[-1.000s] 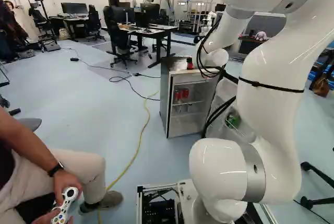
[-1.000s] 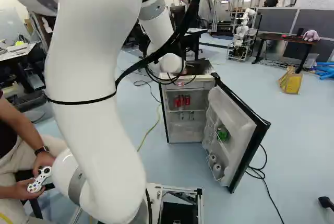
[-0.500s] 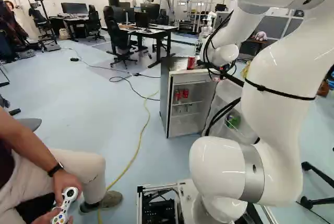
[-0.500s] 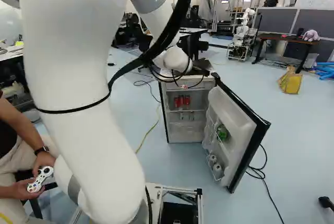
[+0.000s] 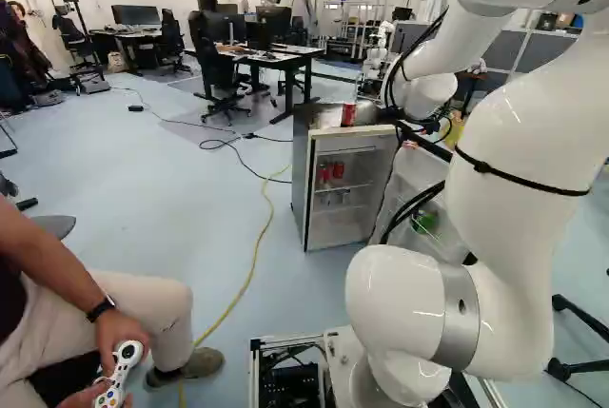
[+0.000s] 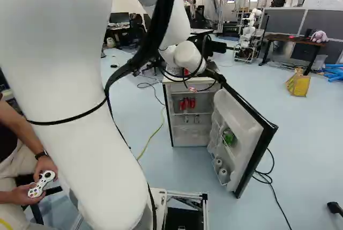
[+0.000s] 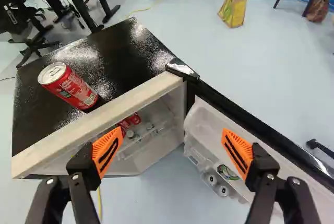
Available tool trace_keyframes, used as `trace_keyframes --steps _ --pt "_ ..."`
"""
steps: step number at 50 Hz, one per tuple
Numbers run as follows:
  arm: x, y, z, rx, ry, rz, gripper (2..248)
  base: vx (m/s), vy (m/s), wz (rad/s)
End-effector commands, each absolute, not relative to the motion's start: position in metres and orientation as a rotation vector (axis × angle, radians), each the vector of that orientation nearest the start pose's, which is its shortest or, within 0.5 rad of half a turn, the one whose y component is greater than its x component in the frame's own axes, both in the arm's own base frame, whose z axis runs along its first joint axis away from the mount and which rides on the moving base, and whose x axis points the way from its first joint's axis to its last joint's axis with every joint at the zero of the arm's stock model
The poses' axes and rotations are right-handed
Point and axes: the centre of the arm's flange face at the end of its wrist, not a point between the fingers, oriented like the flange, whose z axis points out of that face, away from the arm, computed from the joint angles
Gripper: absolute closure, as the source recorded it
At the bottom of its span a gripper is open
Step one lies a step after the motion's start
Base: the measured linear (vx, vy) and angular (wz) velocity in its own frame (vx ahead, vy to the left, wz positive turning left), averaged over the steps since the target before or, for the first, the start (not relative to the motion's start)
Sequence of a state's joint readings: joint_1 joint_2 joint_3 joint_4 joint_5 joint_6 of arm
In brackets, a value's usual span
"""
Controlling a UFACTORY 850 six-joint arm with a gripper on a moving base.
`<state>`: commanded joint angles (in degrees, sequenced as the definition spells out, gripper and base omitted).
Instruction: Grab a drink from the fridge
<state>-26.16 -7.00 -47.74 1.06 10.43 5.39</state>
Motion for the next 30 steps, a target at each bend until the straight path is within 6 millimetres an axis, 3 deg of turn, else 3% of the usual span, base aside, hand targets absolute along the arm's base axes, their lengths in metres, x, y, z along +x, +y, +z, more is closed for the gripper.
trace_keyframes --steps 30 --pt "0.44 -0.267 0.494 -2.755 1.178 -1.278 3 0.0 0.0 0.0"
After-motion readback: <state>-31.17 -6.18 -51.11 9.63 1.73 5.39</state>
